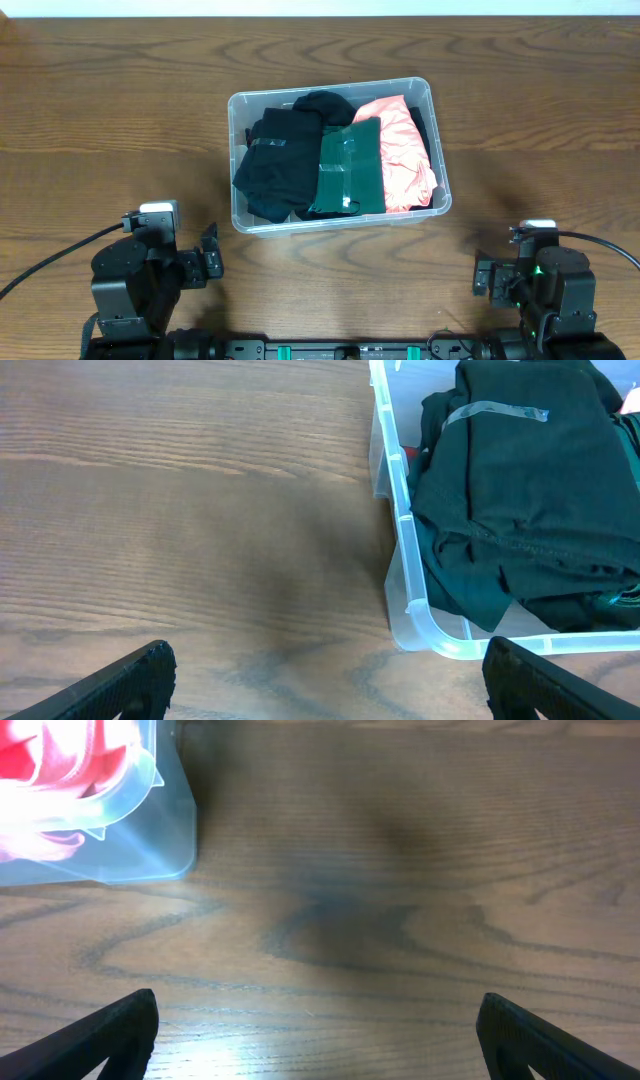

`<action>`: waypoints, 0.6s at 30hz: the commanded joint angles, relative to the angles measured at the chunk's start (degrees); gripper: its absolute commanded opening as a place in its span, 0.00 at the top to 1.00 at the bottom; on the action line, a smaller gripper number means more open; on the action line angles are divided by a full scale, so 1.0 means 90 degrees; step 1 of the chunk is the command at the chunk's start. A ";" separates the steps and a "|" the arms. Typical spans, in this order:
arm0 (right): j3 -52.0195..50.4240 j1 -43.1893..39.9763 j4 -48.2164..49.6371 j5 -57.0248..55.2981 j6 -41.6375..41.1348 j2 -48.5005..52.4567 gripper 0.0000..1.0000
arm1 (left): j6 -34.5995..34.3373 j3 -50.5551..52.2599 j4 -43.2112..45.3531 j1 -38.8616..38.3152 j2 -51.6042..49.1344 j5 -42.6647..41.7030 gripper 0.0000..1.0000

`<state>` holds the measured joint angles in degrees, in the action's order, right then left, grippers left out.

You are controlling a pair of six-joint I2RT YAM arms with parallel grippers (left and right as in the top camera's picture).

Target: Pack container

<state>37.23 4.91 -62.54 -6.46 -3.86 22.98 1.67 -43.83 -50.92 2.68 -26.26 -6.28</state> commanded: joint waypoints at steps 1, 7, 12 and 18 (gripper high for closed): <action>-0.0061 0.0041 -0.0010 -0.0063 -0.0066 -0.0374 0.01 | -0.0032 0.0024 -0.0007 0.0017 0.0002 -0.0087 0.02; -0.0248 0.0027 0.0068 0.0253 -0.0066 -0.1394 0.01 | -0.0032 0.0024 -0.0007 0.0017 0.0002 -0.0087 0.02; -0.1129 0.0027 0.0833 0.0464 -0.0058 -0.2548 0.01 | -0.0032 0.0024 -0.0007 0.0017 0.0002 -0.0087 0.02; -0.2686 0.0046 0.3580 0.0583 0.0163 -0.2523 0.01 | -0.0032 0.0024 -0.0007 0.0017 0.0002 -0.0087 0.02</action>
<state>17.98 4.91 -36.60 -2.33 -3.62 0.91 1.65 -43.81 -51.00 2.70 -26.28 -6.28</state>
